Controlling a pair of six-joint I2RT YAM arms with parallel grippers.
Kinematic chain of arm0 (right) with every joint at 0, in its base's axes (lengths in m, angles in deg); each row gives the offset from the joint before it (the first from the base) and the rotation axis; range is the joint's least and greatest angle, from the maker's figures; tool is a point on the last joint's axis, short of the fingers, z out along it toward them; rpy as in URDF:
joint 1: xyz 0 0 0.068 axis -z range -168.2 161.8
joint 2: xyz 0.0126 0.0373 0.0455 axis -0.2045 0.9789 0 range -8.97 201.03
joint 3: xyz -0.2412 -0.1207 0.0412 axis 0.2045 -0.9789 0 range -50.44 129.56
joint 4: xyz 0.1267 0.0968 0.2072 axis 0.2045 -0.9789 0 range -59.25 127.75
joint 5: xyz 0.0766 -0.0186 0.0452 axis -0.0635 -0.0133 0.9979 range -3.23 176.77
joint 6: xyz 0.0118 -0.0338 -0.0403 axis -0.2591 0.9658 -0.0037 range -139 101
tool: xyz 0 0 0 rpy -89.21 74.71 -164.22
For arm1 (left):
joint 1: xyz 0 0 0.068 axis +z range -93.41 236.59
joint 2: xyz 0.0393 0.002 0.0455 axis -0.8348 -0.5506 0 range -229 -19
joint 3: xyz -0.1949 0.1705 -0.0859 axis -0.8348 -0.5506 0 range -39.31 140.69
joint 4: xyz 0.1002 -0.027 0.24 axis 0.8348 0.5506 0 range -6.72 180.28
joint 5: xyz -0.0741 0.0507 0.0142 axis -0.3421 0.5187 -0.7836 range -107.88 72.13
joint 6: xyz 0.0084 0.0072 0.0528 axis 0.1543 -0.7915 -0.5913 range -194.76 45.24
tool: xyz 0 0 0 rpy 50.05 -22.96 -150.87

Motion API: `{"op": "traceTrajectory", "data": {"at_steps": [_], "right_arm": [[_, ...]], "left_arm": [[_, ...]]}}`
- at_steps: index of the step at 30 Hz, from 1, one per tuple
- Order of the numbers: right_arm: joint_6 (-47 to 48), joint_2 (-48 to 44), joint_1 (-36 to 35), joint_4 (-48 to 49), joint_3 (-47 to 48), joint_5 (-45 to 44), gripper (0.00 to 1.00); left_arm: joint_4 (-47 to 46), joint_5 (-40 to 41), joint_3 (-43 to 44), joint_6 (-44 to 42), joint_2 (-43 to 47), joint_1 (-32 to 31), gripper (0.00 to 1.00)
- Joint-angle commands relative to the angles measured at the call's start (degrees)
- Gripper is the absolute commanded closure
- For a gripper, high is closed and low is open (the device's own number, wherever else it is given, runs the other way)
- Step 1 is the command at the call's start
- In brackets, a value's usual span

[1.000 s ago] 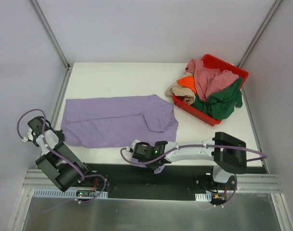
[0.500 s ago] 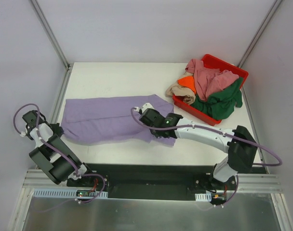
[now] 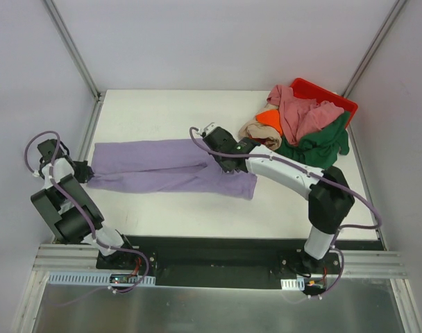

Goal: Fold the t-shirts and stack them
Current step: Fold the other side of the tshirt into a rectangle

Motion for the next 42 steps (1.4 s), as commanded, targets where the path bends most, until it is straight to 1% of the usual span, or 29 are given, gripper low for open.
{"op": "traceTrajectory", "data": {"at_steps": [1,6,10,15,18,19,20,21,22,23,24,26,27,28,29,30,31,33,35,37,39,42], "right_arm": [[3.9,3.6,1.8,1.0,6.1,2.8,0.99],[6.0,8.3,2.6,0.6,11.2,3.5,0.98],[5.0,11.3,3.5,-0.8,13.5,2.6,0.97],[3.6,14.3,4.8,-0.4,15.6,1.3,0.95],[5.1,16.8,5.9,1.4,17.7,0.2,0.94],[6.2,18.1,6.4,1.9,18.4,0.4,0.92],[6.8,19.3,6.7,2.0,19.9,0.3,0.86],[7.3,20.4,7.0,1.8,21.3,0.1,0.8],[7.9,21.5,7.3,1.4,22.4,-0.1,0.76],[8.2,22.2,7.5,1.1,23.9,-1.2,0.63],[9.2,22.9,7.6,0.9,25.1,-2.0,0.57],[10.7,22.8,7.9,0.5,27.2,-6.2,0.37],[10.7,22.0,8.1,0.4,28.1,-8.7,0.3],[10.5,20.5,8.0,0.5,28.2,-9.9,0.26],[9.7,18.8,8.0,0.6,27.3,-10.2,0.22],[8.8,16.2,8.1,1.0,25.7,-9.4,0.19],[7.6,13.9,8.1,1.6,23.4,-7.4,0.17],[5.4,8.5,8.0,3.0,15.5,-0.1,0.11],[1.6,3.6,8.0,4.1,8.8,10.4,0.03],[-2.3,0.7,8.0,6.0,2.8,20.8,0.04],[-5.7,-0.1,8.0,8.2,-1.0,30.7,0.04],[-9.7,1.8,8.0,11.7,-3.2,37.6,0.04]], "left_arm": [[0.8,1.4,3.0,1.5,-2.8,-0.1,1.0],[0.8,2.0,6.0,0.4,-5.7,-1.5,1.0],[0.8,2.4,8.6,-0.8,-8.0,-2.6,1.0],[0.8,2.7,8.8,-0.4,-9.7,-2.8,1.0],[0.8,4.3,9.3,-0.7,-9.9,-2.7,1.0],[0.9,4.6,9.4,-0.9,-9.9,-2.7,0.88],[1.2,4.4,9.5,-1.0,-9.8,-2.7,0.75],[1.3,4.3,9.6,-1.1,-9.4,-2.7,0.68],[1.4,4.1,9.7,-1.5,-9.0,-2.7,0.63],[1.5,4.0,10.1,-1.6,-8.4,-2.7,0.57],[1.7,3.6,10.2,-1.7,-7.4,-2.7,0.54],[1.6,2.7,10.4,-2.4,-5.1,-2.8,0.4],[1.7,2.1,10.5,-2.7,-3.8,-2.8,0.3],[1.7,1.2,10.4,-3.1,-2.1,-2.7,0.19],[1.6,0.9,10.1,-3.4,-0.1,-2.9,0.12],[1.7,0.8,9.5,-3.4,1.5,-2.9,0.02],[1.7,0.8,8.6,-3.4,3.6,-2.9,0.01],[1.7,0.3,7.3,-4.2,6.9,-3.2,0.01],[1.7,-1.6,6.3,-6.0,9.1,-3.4,0.01],[1.7,-3.8,4.5,-7.3,10.9,-3.8,0.01],[1.6,-5.3,3.1,-9.4,11.0,-4.4,0.01],[1.6,-6.5,1.6,-10.5,9.0,-5.0,0.01]]}}
